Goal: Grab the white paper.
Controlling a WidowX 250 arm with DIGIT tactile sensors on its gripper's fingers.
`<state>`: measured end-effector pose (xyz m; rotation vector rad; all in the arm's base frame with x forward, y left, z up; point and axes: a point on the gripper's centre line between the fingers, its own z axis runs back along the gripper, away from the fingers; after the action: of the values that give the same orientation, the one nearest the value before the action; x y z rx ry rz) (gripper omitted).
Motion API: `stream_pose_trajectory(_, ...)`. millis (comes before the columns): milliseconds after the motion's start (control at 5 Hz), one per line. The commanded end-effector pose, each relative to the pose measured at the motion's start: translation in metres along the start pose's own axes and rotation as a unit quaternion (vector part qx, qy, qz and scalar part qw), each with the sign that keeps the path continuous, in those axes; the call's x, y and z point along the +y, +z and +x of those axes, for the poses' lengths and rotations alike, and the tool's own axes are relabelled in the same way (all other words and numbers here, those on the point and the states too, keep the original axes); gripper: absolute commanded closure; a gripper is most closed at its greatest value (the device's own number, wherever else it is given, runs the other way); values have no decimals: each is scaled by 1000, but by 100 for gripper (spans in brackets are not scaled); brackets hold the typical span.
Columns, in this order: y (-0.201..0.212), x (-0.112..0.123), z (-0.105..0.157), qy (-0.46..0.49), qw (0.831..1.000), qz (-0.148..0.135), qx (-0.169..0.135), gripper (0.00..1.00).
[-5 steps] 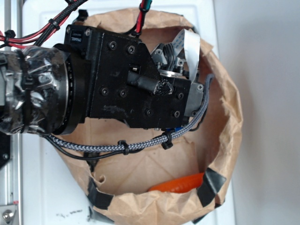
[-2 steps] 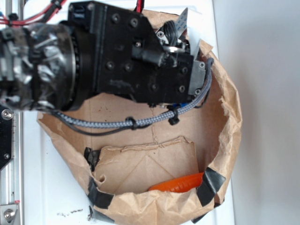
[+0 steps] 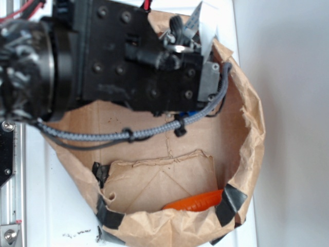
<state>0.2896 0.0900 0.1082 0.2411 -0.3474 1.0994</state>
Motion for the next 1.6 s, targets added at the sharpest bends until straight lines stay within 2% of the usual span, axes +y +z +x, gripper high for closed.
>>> stream_pose_trajectory(0,18,23,31,24,999,-14,-16,0)
stream_pose_trajectory(400,17,27,13,103,994,-13,-30,0)
stream_pose_trajectory(600,20,36,8,98,995,-20,-23,0)
stream_pose_trajectory(800,13,48,6,84,995,-25,-38,0)
stream_pose_trajectory(1200,-12,45,23,97,994,-2,-57,0)
stream_pose_trajectory(1400,-17,45,30,116,990,0,-77,0)
